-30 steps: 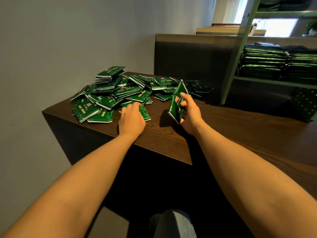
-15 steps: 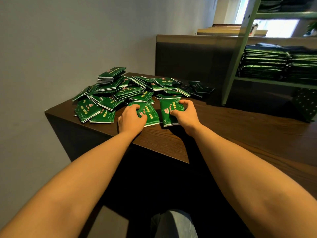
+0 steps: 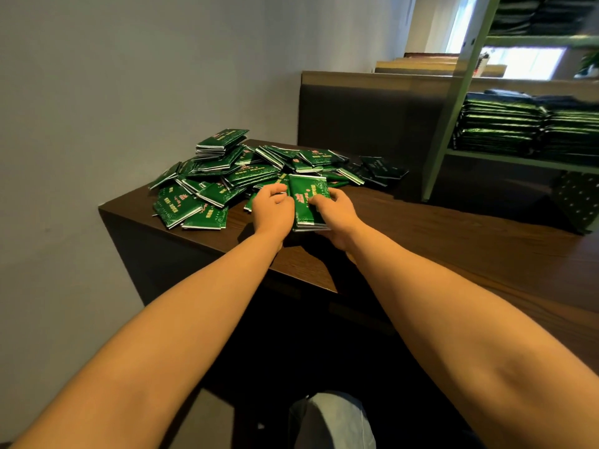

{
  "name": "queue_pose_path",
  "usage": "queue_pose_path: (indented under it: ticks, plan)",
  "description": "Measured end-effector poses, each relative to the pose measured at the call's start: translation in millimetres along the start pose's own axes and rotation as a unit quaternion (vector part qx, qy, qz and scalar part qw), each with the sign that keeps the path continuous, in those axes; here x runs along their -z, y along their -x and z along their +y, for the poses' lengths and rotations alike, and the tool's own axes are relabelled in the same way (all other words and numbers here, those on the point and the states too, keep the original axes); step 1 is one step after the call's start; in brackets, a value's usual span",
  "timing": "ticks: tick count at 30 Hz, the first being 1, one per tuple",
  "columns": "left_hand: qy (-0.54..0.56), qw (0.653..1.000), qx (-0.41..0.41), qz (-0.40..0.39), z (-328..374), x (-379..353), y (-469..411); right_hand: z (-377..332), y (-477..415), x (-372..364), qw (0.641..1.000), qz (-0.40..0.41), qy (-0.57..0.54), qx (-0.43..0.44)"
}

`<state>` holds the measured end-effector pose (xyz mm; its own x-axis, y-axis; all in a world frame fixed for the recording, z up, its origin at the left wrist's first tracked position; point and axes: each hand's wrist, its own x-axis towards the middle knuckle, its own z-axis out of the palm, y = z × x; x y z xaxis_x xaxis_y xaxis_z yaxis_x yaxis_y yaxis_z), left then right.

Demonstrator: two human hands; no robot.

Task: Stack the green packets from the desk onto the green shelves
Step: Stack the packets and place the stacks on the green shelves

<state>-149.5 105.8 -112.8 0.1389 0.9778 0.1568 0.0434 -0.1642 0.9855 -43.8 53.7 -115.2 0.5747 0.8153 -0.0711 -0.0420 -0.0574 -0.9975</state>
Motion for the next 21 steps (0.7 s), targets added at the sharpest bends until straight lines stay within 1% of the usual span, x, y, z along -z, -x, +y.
queue_pose_path:
  ticks: [3, 6, 8, 10, 12, 13, 15, 16, 21]
  plan:
    - [-0.053, 0.998, -0.033, 0.013, 4, 22, -2, -2, 1, -16, 1.000, -0.011, -0.003, 0.027]
    - [-0.185, 0.978, -0.091, 0.013, -6, 52, -6, 3, 1, -29, 0.997, 0.010, 0.051, 0.055]
    - [-0.280, 0.953, -0.107, 0.032, -16, 71, -12, 10, 1, -34, 0.994, 0.021, 0.089, 0.066]
    - [-0.386, 0.914, -0.111, 0.064, -26, 85, -17, 15, 3, -34, 0.989, 0.029, 0.126, 0.077]
    - [-0.484, 0.867, -0.087, 0.085, -38, 92, -20, 19, 2, -33, 0.985, 0.032, 0.143, 0.086]
    - [-0.510, 0.854, -0.055, 0.087, -44, 93, -20, 21, 0, -32, 0.986, 0.035, 0.140, 0.089]
    - [-0.496, 0.864, 0.018, 0.089, -53, 93, -18, 22, -3, -31, 0.985, 0.036, 0.139, 0.093]
    - [-0.487, 0.868, 0.033, 0.089, -55, 92, -18, 22, -3, -30, 0.985, 0.033, 0.142, 0.094]
    - [-0.523, 0.849, -0.019, 0.070, -49, 91, -20, 22, -4, -27, 0.986, 0.021, 0.132, 0.103]
